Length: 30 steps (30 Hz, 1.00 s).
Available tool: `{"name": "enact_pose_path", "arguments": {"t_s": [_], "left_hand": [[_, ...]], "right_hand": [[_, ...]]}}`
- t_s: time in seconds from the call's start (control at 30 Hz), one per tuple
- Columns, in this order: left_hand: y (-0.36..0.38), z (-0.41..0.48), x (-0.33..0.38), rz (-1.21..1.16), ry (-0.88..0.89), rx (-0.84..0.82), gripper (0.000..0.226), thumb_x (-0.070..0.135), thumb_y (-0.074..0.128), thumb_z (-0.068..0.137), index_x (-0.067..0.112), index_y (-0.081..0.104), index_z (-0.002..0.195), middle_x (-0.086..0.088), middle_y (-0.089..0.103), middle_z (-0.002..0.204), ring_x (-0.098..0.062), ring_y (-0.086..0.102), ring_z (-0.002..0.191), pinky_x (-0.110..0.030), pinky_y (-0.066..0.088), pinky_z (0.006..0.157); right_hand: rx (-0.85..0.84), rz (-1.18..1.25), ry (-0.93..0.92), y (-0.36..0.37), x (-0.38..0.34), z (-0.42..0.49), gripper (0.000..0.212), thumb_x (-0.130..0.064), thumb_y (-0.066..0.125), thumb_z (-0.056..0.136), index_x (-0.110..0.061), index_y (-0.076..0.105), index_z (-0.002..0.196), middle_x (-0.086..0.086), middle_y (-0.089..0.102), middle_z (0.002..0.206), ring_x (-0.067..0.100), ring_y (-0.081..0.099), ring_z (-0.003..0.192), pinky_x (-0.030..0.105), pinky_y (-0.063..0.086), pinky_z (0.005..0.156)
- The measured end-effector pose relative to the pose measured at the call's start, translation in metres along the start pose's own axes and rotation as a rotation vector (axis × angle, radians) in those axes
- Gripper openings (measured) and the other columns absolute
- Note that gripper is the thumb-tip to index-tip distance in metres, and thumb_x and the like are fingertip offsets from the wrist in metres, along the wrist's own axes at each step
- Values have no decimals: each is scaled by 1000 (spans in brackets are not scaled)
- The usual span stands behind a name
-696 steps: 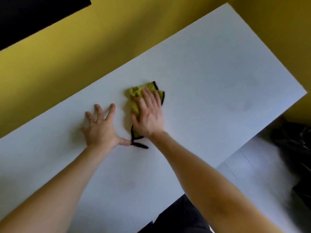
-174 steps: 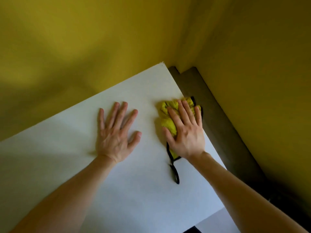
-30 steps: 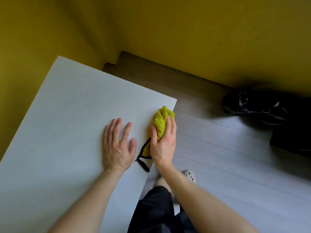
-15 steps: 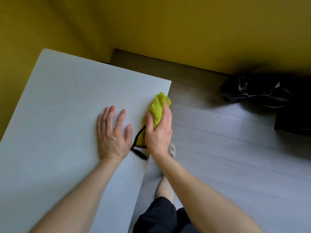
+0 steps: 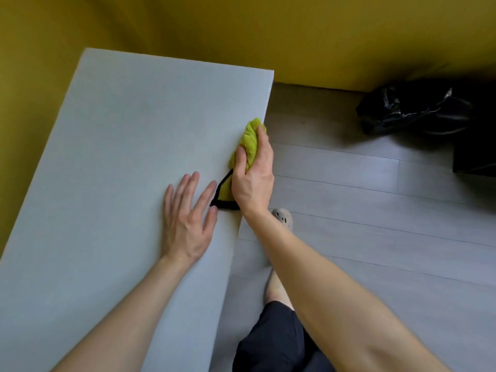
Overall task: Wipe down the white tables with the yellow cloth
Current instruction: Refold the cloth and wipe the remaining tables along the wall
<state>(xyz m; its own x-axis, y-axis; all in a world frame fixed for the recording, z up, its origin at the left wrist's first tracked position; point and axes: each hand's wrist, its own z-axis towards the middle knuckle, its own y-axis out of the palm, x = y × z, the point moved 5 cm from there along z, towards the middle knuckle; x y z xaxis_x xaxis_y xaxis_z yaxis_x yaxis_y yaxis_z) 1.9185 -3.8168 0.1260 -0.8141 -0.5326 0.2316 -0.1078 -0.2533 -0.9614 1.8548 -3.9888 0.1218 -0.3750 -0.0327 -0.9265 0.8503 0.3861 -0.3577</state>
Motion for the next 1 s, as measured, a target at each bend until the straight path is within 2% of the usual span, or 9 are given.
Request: {"name": "enact_pose_path", "arguments": {"t_s": [0.13, 0.23, 0.37, 0.47, 0.63, 0.7, 0.77, 0.87, 1.0], "left_hand": [[3, -5, 1, 43, 16, -4, 54, 36, 41, 113, 24, 48, 166, -12, 32, 177, -32, 29, 166, -65, 24, 130], [3, -5, 0, 46, 14, 9, 54, 36, 42, 112, 25, 49, 165, -11, 33, 177, -30, 29, 166, -64, 24, 131], [7, -6, -2, 29, -16, 18, 55, 35, 47, 110, 26, 50, 164, -8, 33, 178, -28, 29, 166, -62, 22, 132], [8, -8, -2, 33, -8, 18, 55, 34, 48, 109, 25, 50, 164, -8, 32, 178, -27, 29, 166, -62, 22, 132], [9, -6, -3, 49, 25, 22, 53, 36, 39, 114, 24, 49, 165, -11, 33, 177, -31, 30, 165, -65, 26, 130], [9, -7, -2, 56, 29, 21, 53, 38, 36, 115, 24, 49, 165, -11, 33, 177, -31, 30, 165, -65, 27, 129], [10, -6, -2, 60, 18, 17, 54, 37, 40, 112, 24, 49, 164, -11, 33, 177, -31, 30, 165, -65, 26, 130], [10, -8, 0, 54, 0, 4, 57, 36, 44, 109, 24, 48, 165, -9, 30, 178, -29, 28, 166, -64, 23, 132], [9, -8, -1, 53, 1, -4, 57, 35, 44, 109, 23, 49, 164, -9, 30, 178, -28, 27, 166, -64, 22, 132]], "right_hand": [[-87, -77, -50, -7, 21, -67, 60, -37, 59, 111, -35, 38, 167, -7, 32, 176, 12, 37, 158, 35, 42, 119], [-65, -105, -27, 2, 14, -28, 56, -38, 59, 110, -31, 45, 164, -5, 35, 175, 15, 41, 153, 37, 45, 114], [3, -71, 1, 13, 1, 63, 55, -42, 58, 111, -28, 47, 163, -3, 42, 171, 16, 43, 152, 43, 45, 118], [18, -46, -4, 14, 0, 61, 60, -45, 56, 111, -31, 41, 166, -4, 37, 174, 14, 39, 156, 43, 44, 120], [-69, 13, -87, -4, 21, -64, 62, -32, 60, 110, -29, 39, 168, -6, 27, 179, -4, 25, 160, 6, 24, 118], [-83, 29, -89, -4, 22, -50, 57, -32, 59, 109, -26, 46, 165, -4, 33, 176, -3, 31, 157, 0, 21, 114], [-45, 32, -56, 5, 14, 10, 56, -36, 55, 107, -24, 50, 162, -2, 42, 172, 8, 38, 154, 8, 27, 117], [5, 16, 16, 13, -5, 111, 55, -44, 53, 107, -30, 51, 160, -7, 52, 163, 15, 49, 149, 42, 43, 121], [10, 93, 35, 11, -5, 118, 57, -47, 52, 108, -36, 45, 164, -14, 54, 161, 11, 52, 145, 43, 46, 119]]}}
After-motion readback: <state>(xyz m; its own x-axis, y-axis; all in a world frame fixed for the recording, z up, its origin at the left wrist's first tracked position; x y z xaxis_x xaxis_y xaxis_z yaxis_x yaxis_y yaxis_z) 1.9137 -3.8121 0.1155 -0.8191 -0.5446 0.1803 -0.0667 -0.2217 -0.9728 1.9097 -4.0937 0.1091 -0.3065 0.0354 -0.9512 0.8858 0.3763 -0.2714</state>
